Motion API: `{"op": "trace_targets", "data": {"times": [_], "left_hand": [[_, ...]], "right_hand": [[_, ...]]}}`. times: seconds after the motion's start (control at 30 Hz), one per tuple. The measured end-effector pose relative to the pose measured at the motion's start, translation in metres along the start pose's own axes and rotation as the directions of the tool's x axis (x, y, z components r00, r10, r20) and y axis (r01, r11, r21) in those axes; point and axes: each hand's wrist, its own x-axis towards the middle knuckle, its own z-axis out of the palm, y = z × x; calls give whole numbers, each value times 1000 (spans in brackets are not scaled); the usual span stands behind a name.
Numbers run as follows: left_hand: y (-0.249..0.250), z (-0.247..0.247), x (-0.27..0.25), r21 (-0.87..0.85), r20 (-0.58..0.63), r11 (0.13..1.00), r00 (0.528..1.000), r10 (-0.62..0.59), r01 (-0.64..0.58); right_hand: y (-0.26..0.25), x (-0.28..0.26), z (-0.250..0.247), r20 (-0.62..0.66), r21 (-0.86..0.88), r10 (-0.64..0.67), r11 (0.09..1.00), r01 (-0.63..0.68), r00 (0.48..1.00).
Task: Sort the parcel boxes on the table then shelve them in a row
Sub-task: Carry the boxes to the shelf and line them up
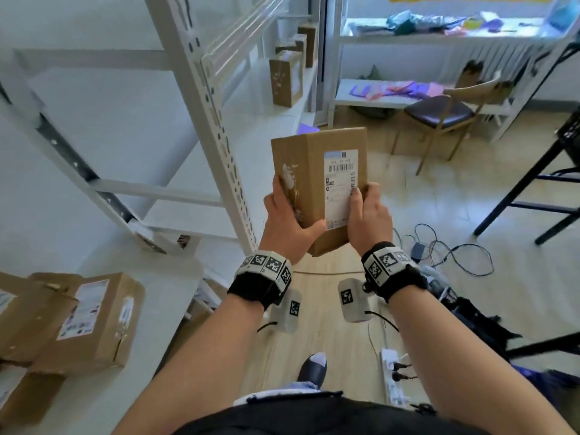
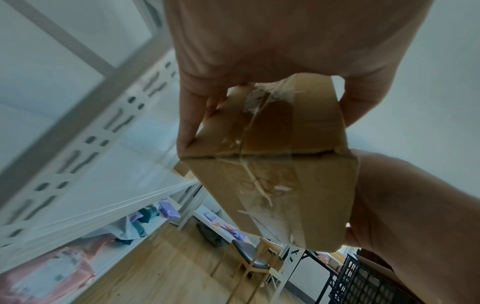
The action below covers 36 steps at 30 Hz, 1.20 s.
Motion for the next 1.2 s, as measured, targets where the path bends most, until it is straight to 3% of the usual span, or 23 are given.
{"op": "trace_targets", "data": {"times": [0.4,0.8,1.03,1.2], "left_hand": [[18,31,199,-103,34,995,999,-7,10],[10,85,331,-115,-59,984,988,-146,138],[16,119,431,-101,-208,965,943,-259,243],[27,137,505,-202,-323,931,877,-357,304]], "right_hand": [[7,189,47,11,-15,24,1000,-24,1000],[51,326,98,125,5,-29,1000,29,992],[79,447,129,277,16,-156,987,157,948],[86,540,147,355,22,-251,965,260,901]]}}
